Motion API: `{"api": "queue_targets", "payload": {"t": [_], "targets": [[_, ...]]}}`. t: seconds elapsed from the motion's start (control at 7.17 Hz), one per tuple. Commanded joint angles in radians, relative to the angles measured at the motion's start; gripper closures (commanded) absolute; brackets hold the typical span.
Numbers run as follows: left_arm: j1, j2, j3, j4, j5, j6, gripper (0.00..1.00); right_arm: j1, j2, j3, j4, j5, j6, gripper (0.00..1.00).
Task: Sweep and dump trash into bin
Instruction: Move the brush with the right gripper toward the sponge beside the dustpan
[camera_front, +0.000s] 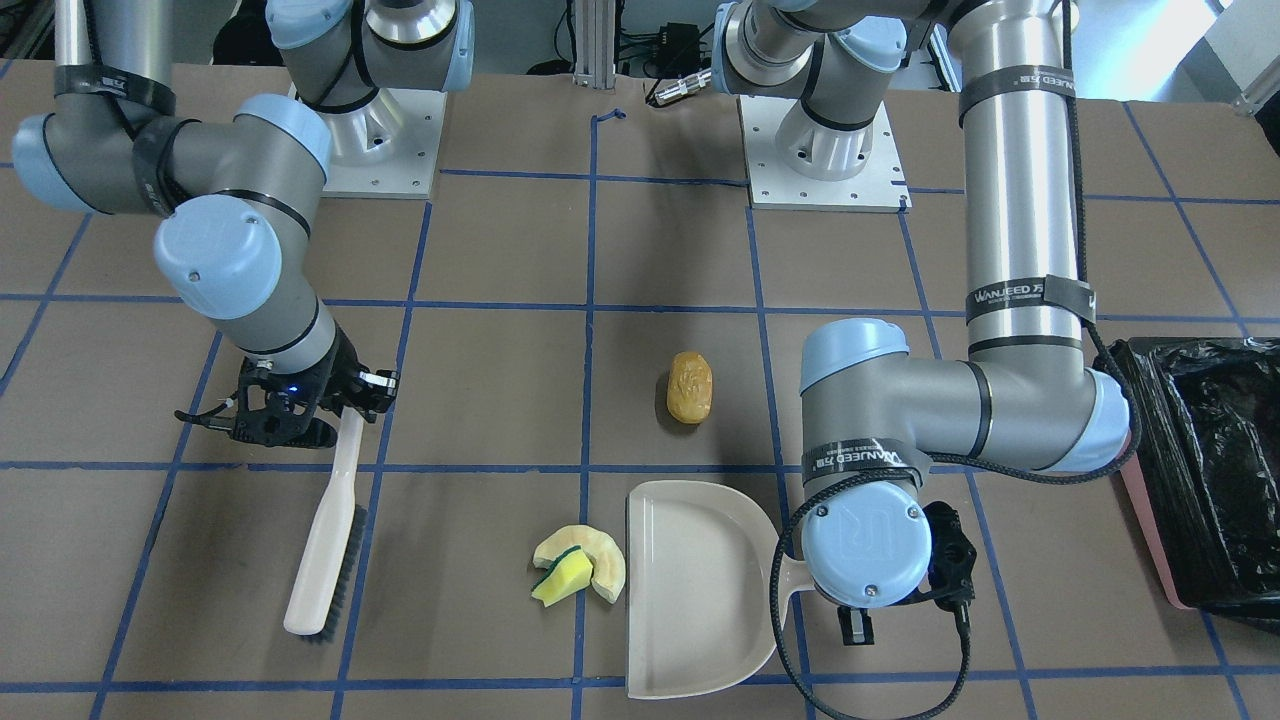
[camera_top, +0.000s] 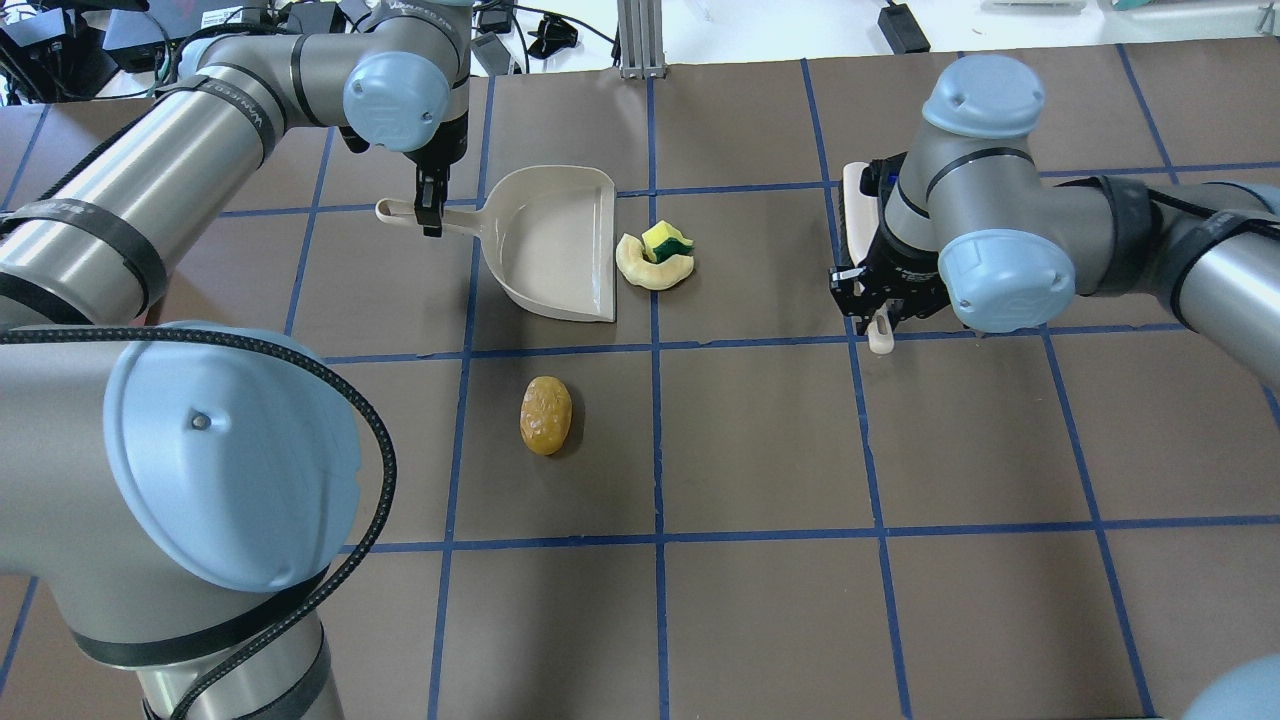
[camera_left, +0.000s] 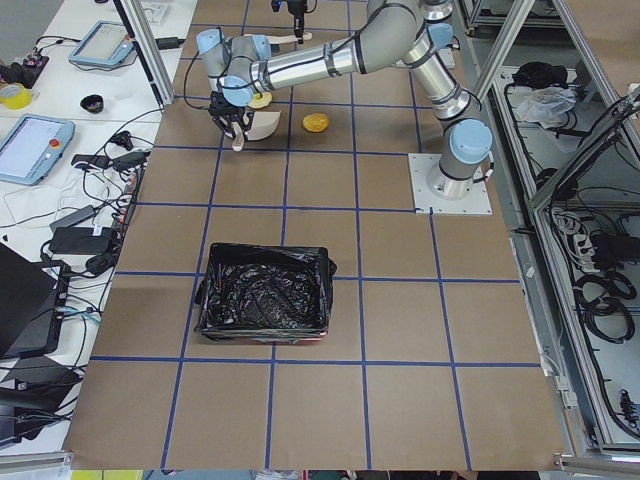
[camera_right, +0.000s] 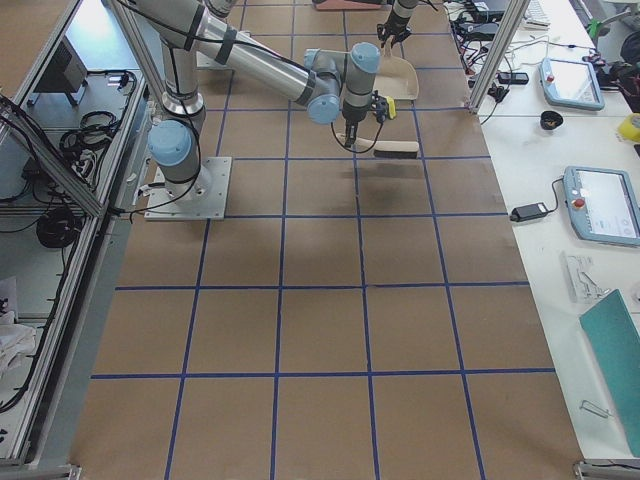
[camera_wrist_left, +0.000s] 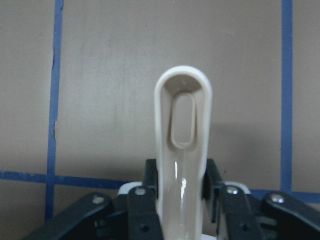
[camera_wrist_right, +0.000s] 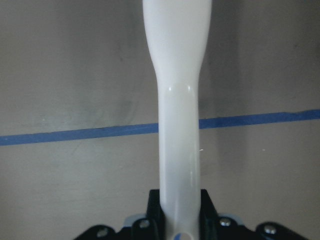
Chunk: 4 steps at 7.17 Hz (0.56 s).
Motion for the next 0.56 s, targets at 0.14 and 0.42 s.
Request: {"api": "queue_targets", "payload": {"t": [0.14, 0.42], "targets": [[-0.017, 0.019, -0.025, -0.01, 0.001, -0.035, 1.0, 0.141, 0.078, -0.11, 0.002, 0.023, 0.182, 1.0], [-0.03, 0.013, -0.024, -0.01, -0.002, -0.064, 1.0, 0.167, 0.121, -0.156, -0.005, 0.143, 0.308, 1.0]]}}
